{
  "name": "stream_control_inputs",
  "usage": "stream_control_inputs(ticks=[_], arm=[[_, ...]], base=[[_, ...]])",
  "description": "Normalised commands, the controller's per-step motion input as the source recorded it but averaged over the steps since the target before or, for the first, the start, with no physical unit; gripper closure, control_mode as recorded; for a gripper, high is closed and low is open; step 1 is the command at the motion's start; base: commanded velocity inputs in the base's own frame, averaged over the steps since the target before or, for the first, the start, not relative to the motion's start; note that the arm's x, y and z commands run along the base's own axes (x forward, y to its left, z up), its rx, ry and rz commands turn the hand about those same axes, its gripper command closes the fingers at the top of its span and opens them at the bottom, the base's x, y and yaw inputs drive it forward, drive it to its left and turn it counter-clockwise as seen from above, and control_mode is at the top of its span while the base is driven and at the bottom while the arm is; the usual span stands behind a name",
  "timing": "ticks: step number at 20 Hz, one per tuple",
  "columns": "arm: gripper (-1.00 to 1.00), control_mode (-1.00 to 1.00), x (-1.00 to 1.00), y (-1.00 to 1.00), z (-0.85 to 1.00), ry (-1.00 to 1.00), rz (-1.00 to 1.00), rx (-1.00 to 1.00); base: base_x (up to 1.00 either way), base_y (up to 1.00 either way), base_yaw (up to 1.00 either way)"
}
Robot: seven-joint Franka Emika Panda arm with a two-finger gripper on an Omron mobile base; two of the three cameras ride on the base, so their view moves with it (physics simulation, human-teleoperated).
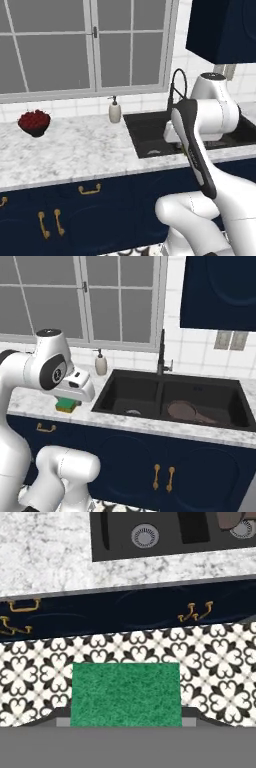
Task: Pick the pan and sponge and place them into the sink. Then turn on the water.
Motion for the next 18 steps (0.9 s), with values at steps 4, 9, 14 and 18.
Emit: stream_control_inputs(ticks=[4, 9, 14, 18], arm=[[1.0, 1.0, 0.0, 0.0, 0.0, 0.0, 0.0, 0.0], [1.0, 1.0, 0.0, 0.0, 0.0, 0.0, 0.0, 0.0], [1.0, 1.0, 0.0, 0.0, 0.0, 0.0, 0.0, 0.0], [1.0, 1.0, 0.0, 0.0, 0.0, 0.0, 0.0, 0.0]], base=[[0.0, -0.94, 0.01], [0.0, -0.81, 0.02], [0.14, -0.47, 0.01], [0.24, -0.42, 0.0]])
